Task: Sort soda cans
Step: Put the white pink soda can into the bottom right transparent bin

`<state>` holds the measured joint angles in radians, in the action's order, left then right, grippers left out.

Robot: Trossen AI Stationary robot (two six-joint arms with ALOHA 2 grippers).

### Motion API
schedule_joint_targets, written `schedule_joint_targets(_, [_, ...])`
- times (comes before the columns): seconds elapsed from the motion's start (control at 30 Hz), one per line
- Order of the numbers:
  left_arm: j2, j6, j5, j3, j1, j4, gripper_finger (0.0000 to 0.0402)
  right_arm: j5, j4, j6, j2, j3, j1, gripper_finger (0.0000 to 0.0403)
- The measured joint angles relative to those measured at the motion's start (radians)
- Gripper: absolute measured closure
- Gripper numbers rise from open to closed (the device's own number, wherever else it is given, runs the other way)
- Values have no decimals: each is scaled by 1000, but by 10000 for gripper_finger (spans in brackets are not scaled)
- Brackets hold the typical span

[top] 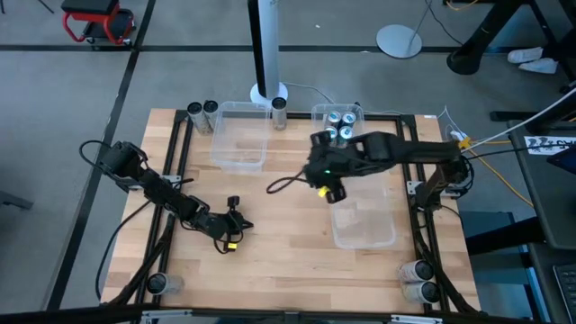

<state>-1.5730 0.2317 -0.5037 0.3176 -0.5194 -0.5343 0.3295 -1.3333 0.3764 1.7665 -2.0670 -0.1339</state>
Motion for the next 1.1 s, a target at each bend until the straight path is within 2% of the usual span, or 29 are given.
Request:
schedule_joint_targets(0.23, [0, 3, 0, 0, 0, 0, 394, 22, -239, -172, 0, -74, -77, 155])
schedule_joint_targets(0.53, [0, 6, 0, 0, 0, 1, 394, 64, -236, -302, -43, -2, -153, 155])
schedule_joint_targets(0.67, [0, 8, 0, 0, 0, 4, 394, 69, -237, -372, -114, 99, -177, 155])
schedule_joint_targets(0.93, [0, 5, 0, 0, 0, 3, 394, 32, -240, -533, -312, 409, -181, 155])
schedule_joint_targets(1.1, [0, 5, 0, 0, 0, 1, 394, 24, -217, -594, -386, 573, -181, 155])
